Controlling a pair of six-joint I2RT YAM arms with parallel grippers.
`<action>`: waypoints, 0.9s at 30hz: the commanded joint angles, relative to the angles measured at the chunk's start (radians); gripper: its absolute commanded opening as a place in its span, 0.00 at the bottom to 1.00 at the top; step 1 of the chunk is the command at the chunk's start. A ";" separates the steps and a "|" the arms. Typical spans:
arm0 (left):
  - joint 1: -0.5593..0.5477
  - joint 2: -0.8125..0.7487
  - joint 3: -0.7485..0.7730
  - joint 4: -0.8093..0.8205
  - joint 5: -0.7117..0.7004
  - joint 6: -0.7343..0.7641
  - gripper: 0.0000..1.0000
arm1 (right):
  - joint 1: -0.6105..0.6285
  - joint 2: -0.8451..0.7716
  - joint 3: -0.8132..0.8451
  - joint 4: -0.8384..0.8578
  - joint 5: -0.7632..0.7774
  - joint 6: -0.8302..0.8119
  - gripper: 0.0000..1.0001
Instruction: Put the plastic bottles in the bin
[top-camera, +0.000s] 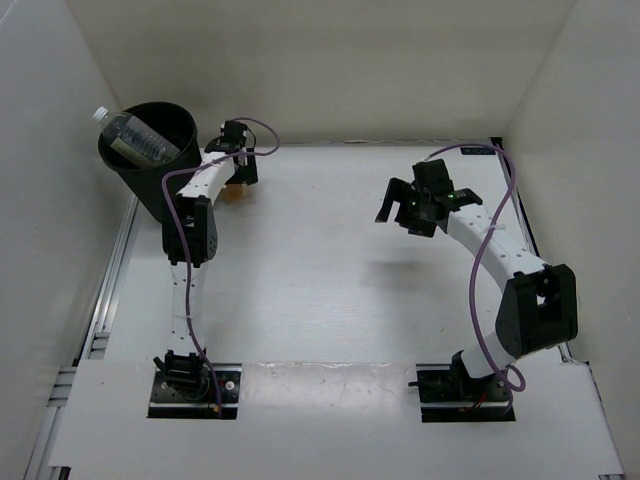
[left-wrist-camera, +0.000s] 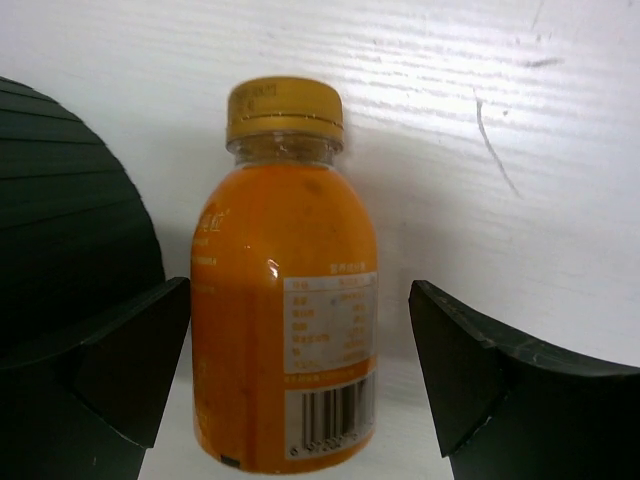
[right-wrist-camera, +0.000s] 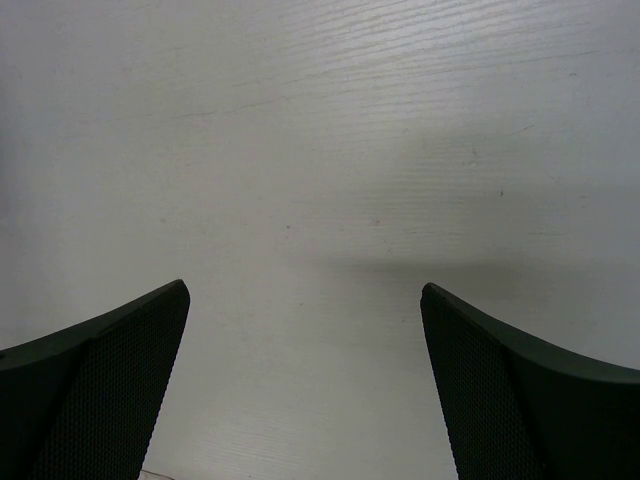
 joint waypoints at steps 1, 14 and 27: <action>0.014 -0.008 -0.027 -0.004 0.071 0.023 1.00 | 0.004 -0.020 0.039 0.007 0.015 -0.012 1.00; -0.006 -0.121 0.053 -0.004 0.099 0.158 0.10 | 0.004 -0.061 0.028 -0.011 0.026 -0.012 1.00; -0.071 -0.639 0.089 0.069 -0.027 0.424 0.10 | 0.036 -0.123 0.007 0.007 0.016 0.018 1.00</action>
